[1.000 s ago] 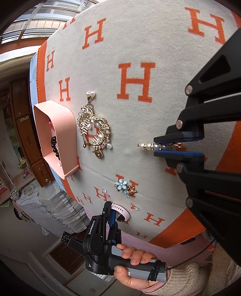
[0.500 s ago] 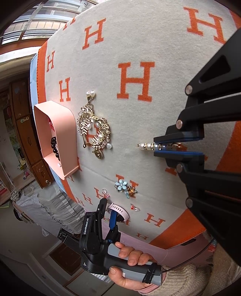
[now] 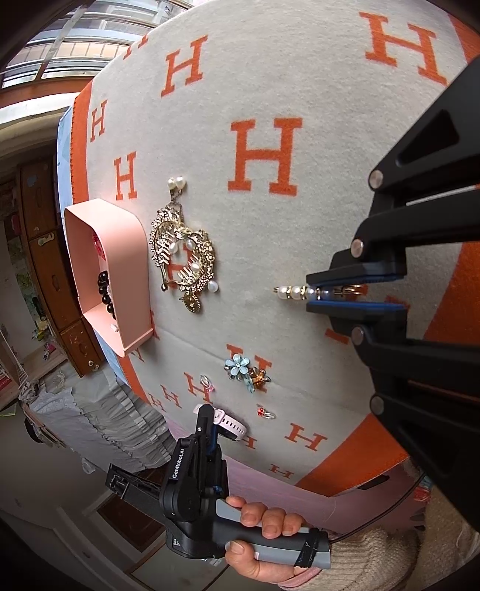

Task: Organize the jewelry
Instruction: 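Grasp the pink watch with the left tool while the right tool carries the pin to the tray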

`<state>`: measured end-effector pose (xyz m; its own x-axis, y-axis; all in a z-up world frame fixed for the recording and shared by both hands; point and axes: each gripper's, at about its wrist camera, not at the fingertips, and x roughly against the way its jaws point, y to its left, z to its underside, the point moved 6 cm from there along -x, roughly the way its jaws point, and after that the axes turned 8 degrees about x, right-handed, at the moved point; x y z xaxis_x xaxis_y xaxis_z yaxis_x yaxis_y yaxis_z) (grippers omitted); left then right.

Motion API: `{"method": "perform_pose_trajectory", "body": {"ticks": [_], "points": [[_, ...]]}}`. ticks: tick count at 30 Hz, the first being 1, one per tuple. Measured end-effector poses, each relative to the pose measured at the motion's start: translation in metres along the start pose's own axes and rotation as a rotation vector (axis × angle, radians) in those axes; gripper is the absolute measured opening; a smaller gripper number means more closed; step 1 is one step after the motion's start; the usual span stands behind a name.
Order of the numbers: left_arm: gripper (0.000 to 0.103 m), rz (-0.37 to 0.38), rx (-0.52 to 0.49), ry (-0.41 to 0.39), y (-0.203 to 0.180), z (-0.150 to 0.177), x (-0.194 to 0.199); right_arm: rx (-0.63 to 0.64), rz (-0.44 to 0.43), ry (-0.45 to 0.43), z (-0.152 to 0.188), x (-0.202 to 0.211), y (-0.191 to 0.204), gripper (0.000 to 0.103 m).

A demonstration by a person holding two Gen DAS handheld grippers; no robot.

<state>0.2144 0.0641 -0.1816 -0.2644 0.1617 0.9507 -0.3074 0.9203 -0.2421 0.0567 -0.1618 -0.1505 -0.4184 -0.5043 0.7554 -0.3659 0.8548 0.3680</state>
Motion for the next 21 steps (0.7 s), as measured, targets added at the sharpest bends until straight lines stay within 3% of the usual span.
{"method": "perform_pose_trajectory", "body": {"ticks": [5,9,16,21], "points": [[0.007,0.031,-0.118,-0.029,-0.029,0.005,0.030,-0.007,-0.014,-0.005,-0.009,0.006,0.005,0.007],[0.007,0.061,-0.216,-0.096,-0.056,0.001,0.067,-0.008,-0.026,-0.032,-0.031,0.020,0.008,0.007],[0.007,0.135,-0.336,-0.219,-0.109,-0.028,0.122,-0.030,-0.017,-0.140,-0.111,0.053,0.004,0.007],[0.007,0.189,-0.368,-0.245,-0.144,-0.059,0.126,-0.070,0.033,-0.185,-0.171,0.057,-0.013,0.007]]}}
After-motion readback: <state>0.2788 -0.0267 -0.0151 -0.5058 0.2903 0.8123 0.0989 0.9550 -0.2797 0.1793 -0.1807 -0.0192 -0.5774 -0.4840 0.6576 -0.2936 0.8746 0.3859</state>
